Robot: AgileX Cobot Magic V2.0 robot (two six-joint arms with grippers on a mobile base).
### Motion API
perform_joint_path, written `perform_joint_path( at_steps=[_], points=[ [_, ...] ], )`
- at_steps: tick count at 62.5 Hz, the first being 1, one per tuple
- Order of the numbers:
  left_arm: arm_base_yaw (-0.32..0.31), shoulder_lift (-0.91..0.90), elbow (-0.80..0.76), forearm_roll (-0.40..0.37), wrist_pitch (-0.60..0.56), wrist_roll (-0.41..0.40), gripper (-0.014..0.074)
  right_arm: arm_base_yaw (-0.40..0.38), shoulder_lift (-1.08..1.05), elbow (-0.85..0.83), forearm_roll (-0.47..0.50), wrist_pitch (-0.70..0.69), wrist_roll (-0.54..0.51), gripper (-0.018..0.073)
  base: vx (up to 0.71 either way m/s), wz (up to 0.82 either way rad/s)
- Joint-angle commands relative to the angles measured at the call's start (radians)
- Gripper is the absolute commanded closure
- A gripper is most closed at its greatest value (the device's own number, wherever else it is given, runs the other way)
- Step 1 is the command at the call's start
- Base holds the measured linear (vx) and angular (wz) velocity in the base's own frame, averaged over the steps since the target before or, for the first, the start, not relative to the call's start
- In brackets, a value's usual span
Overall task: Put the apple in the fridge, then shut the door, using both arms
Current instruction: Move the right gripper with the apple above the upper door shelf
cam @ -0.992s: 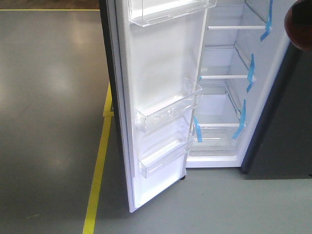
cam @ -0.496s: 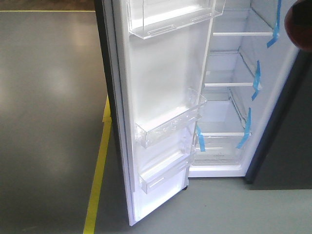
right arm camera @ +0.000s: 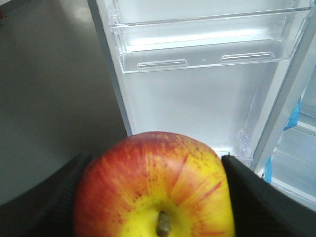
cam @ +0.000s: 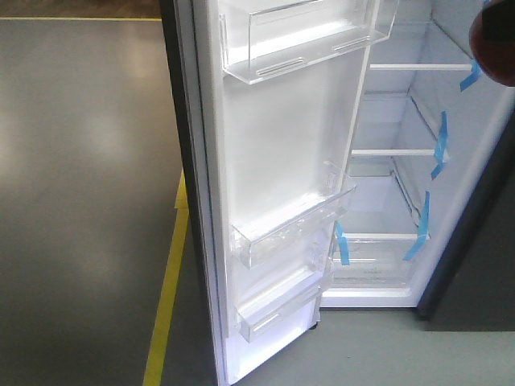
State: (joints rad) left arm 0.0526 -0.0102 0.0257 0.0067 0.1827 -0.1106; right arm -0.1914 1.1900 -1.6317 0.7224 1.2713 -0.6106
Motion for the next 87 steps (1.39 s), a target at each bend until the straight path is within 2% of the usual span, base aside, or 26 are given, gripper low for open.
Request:
perform_joint_path(
  at_steps=[1,87],
  points=[
    [-0.003,-0.016,0.028,-0.007,-0.071,-0.008,0.0603,-0.006,-0.019,-0.028,0.049,-0.054,-0.012,0.0490,0.10,0.03],
    [-0.003,-0.016,0.028,-0.007,-0.071,-0.008,0.0603,-0.006,-0.019,-0.028,0.049,-0.054,-0.012,0.0490,0.07,0.01]
  ],
)
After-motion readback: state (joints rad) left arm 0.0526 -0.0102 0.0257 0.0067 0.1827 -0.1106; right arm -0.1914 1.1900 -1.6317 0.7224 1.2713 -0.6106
